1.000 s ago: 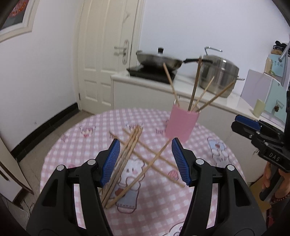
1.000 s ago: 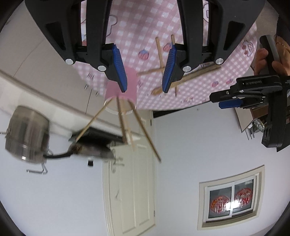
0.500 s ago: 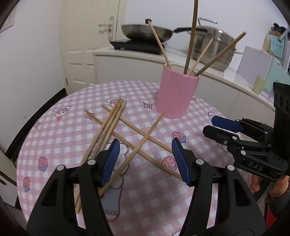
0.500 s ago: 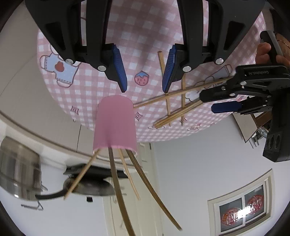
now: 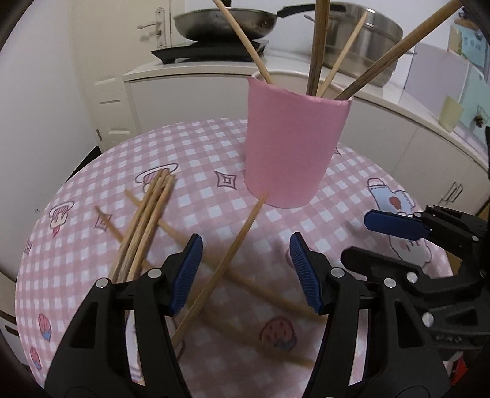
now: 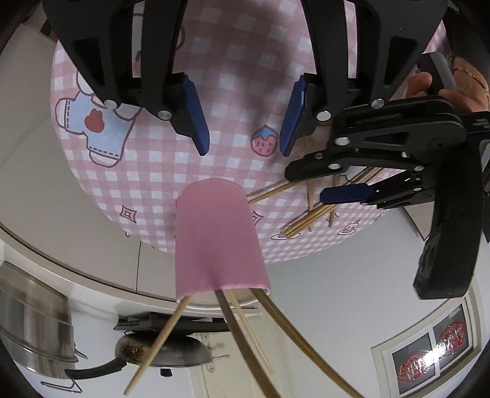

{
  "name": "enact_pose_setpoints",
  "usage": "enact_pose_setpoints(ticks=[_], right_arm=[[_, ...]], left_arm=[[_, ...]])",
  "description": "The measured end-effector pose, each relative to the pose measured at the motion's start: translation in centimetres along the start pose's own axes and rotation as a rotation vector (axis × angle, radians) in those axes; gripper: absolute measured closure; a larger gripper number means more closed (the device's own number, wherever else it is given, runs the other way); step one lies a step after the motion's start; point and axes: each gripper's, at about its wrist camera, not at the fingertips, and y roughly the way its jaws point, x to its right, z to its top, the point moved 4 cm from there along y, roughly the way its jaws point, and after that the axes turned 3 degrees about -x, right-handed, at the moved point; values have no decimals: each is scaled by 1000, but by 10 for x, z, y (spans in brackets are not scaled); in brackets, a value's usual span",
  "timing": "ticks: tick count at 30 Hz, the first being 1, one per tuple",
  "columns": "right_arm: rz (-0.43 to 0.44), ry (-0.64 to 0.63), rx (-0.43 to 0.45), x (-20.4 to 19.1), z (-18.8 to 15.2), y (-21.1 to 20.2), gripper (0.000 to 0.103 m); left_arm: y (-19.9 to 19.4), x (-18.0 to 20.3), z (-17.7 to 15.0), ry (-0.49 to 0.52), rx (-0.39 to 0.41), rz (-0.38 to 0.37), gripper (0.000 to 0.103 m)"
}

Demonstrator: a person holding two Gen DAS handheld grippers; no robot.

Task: Organize utensils
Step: 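Lower both open tools toward the chopsticks lying on the table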

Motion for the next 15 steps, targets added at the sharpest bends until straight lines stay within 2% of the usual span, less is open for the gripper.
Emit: enact_pose_setpoints(ticks=[2,6,10,12,15], right_arm=[[-1,6,-1,4,1,0,57],[1,17,-5,10,3,1,56],[8,21,-9,12,2,2,56],[7,18,-10,11,3,2,56],[6,12,-12,10,2,3,56]], left_arm=[[4,2,2,12,-6,13,45],[16,5,5,35,-42,28,64],[22,3,5,25,-56,40,73],[22,0,3,21,-57,50,83],[20,-4,2,19,-57,73,88]])
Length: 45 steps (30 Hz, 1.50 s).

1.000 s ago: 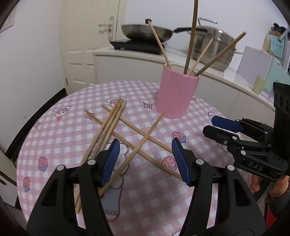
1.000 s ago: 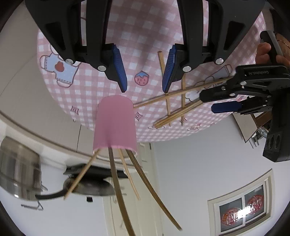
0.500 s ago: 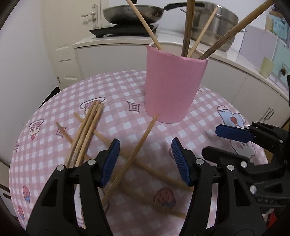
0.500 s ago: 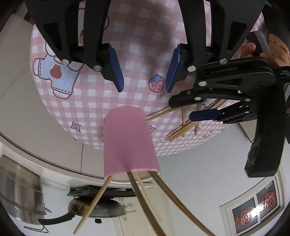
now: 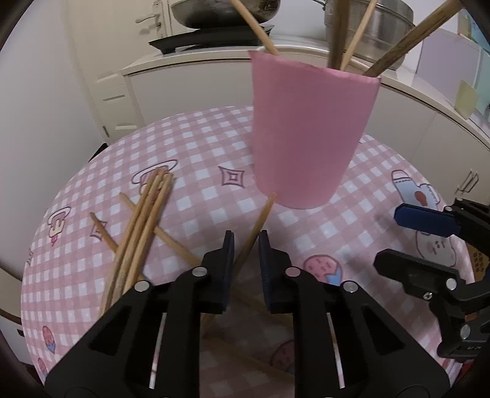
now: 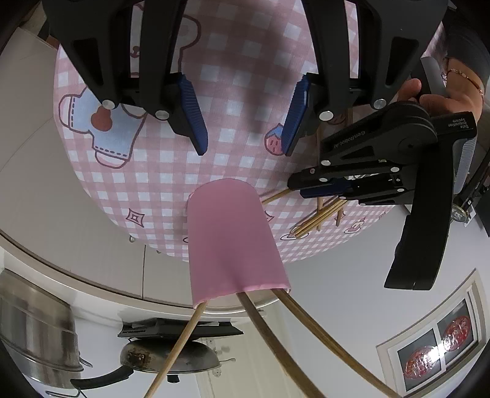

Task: Organize utensils
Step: 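Lower both open tools toward the chopsticks lying on the table, then close the left tool on one chopstick while the right tool grasps another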

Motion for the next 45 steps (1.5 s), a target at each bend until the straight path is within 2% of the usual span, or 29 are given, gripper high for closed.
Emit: enact_pose_setpoints(ticks=[6,20,28,32,37,39,45], right_arm=[[11,-12,-4,-10,1,0,56],[60,-129,-22,-78,9,17,56],[46,-162,-29,-112,32,48,56],[69,-64,-54,-109,50,70,56],[53,47,-80,-94,66,94,57],[44,82,-88,-88,70,102,62],[6,115,-113,-79,79,115,69]], left_arm=[[-14,-14,-2,-30,25,24,97],[-86,-83,-19,-199,141,50,97],[-96,-122,-30,-299,176,69,97],[-97,-136,-34,-336,188,64,97],[-101,-152,-39,-371,207,62,97],[-100,-157,-39,-376,211,66,97],[-93,-161,-36,-368,211,59,97]])
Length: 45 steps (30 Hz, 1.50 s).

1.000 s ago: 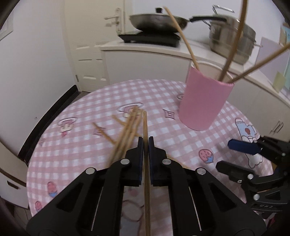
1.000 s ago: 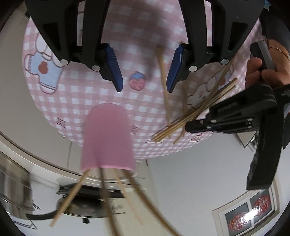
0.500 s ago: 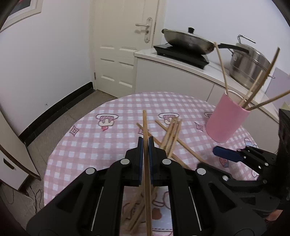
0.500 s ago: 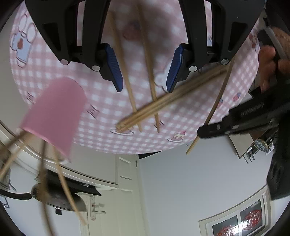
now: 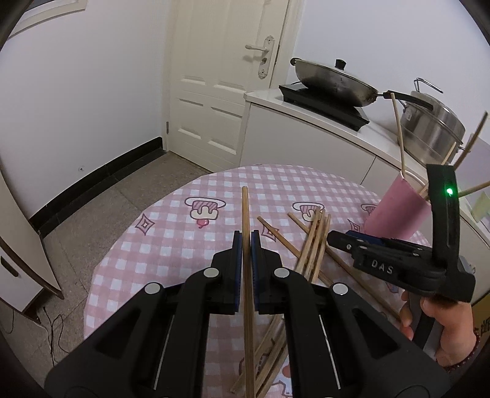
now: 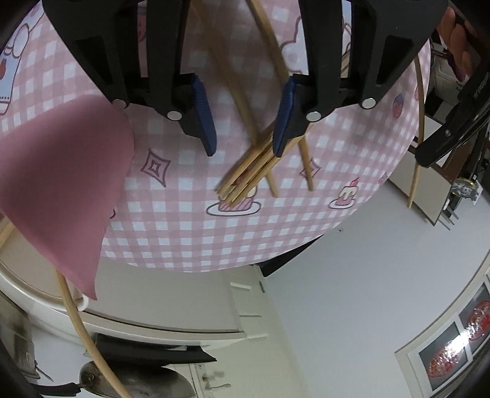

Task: Organize utensils
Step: 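Close the left tool on one chopstick while the right tool grasps another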

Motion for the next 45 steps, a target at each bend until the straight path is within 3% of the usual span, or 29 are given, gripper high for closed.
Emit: enact_pose_setpoints(ticks=[5,15,21,24,28,33,40,45], right_arm=[[3,16,-23,4,5,9,76],[52,70,-31,3,10,14,76],[34,59,-38,-1,14,19,76],[26,48,-42,-4,16,23,87],[41,50,-41,-5,15,24,89],[72,37,-27,-8,9,16,96],[141,23,-4,-13,-1,-8,97],[173,7,-3,-16,-10,-25,98]], left_arm=[[5,1,2,2,-4,-8,97],[7,0,3,6,-11,-7,97],[9,1,4,9,-18,-6,97],[10,2,5,8,-23,-8,97],[11,3,5,6,-30,-14,97],[9,5,6,-1,-33,-24,97],[-5,21,8,20,-23,-51,97],[-1,18,6,-5,-85,-40,97]])
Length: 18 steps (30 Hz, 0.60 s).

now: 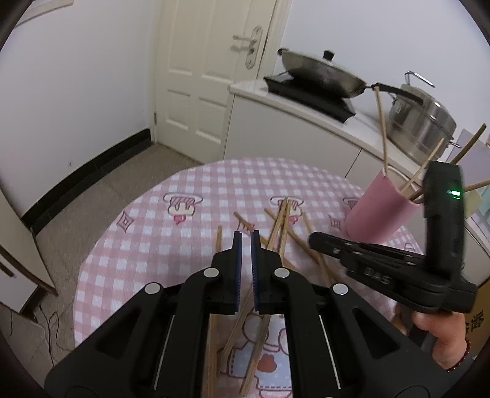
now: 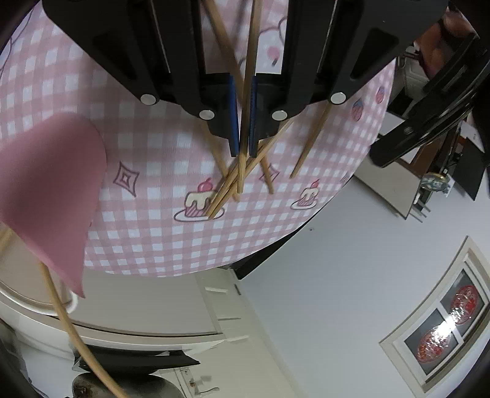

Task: Organize utensils
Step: 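Close the left tool on one chopstick while the right tool grasps another, then lift both held chopsticks upright and carry them over the pink cup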

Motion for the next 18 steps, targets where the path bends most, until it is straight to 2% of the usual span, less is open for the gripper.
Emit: enact_pose_setpoints(ticks=[10,11,12,14,18], right_arm=[[11,-1,-5,3,-2,4,98],[13,0,-7,4,-2,5,98],[15,-1,-8,4,-2,6,98],[21,0,-13,4,-2,8,98],[28,-3,-18,4,-2,10,98]], left_arm=[[39,-19,-11,-36,-138,74,95],[46,-21,-12,-39,-156,79,88],[51,-22,-13,-45,-169,78,74],[57,-24,-14,-54,-171,90,56],[70,-23,-16,-29,-191,121,58]])
